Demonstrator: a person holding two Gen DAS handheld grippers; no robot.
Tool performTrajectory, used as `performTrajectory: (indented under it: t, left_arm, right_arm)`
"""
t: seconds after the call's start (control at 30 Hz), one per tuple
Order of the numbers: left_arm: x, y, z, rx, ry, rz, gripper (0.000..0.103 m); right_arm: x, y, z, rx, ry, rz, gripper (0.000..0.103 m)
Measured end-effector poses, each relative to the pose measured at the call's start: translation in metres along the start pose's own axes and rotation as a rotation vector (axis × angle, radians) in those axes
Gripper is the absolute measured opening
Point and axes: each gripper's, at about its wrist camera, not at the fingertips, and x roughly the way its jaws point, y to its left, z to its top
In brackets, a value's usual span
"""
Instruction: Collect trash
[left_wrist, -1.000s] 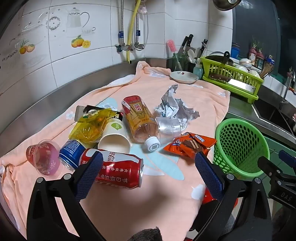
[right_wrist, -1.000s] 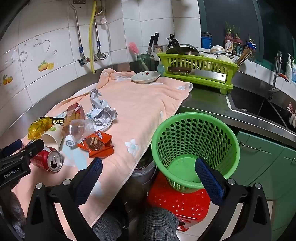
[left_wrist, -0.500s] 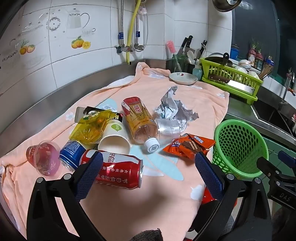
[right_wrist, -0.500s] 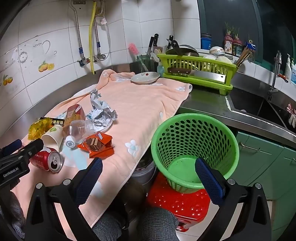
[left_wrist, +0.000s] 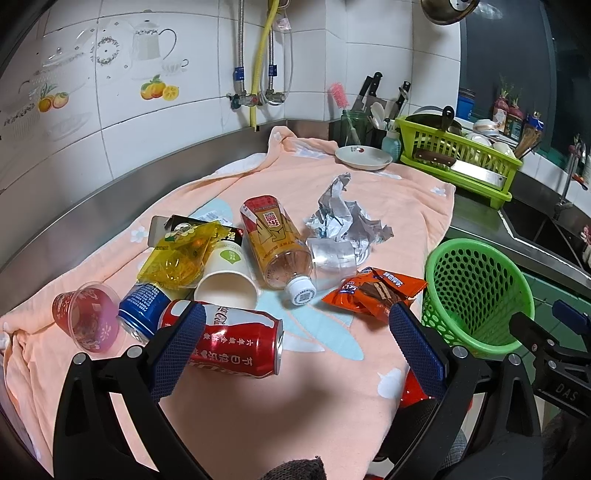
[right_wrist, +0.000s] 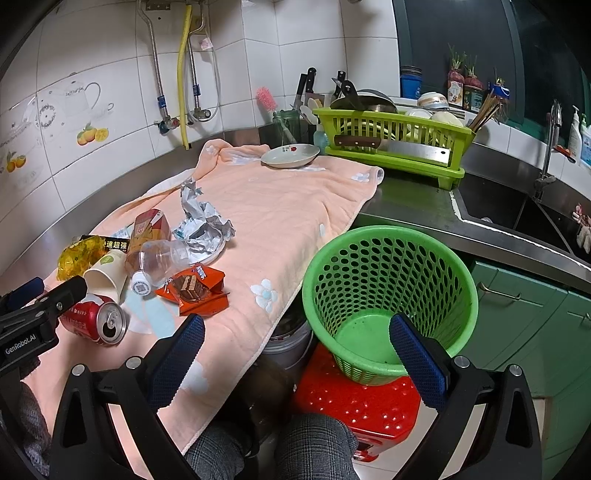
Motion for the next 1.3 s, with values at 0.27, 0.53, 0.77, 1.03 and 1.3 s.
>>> performTrajectory:
  t: [0.27, 0.53, 0.77, 1.03, 1.3]
  left_arm:
    - [-0.0005, -0.0013, 0.0002, 0.006, -0.004, 0.000, 0.098]
    - [0.0003, -0.0018, 0.0008, 0.009, -0.005, -0.002, 0.098]
    - [-0.0002, -0.0021, 0.0016, 0.008, -0.008, -0.001, 0.098]
    - [-0.0018, -0.0001, 0.0022, 0.009, -0.011, 0.001, 0.098]
    - [-0.0023, 0.0018, 0.0045, 0.006, -0.014, 0.003, 0.098]
  right_arm:
    - [0.0000, -0.0007, -0.0003, 0.002, -0.001, 0.001, 0.097]
    - [0.0002, -0.0008, -0.0002, 0.003, 0.000, 0.003, 0.097]
    - [-0.0007, -0.0011, 0.0016, -0.001, -0.007, 0.000, 0.097]
    - [0.0001, 0.0010, 0.0025, -0.004, -0.009, 0.001, 0.097]
    - [0.0007, 0.0028, 0.0035, -0.009, -0.009, -0.004, 0.097]
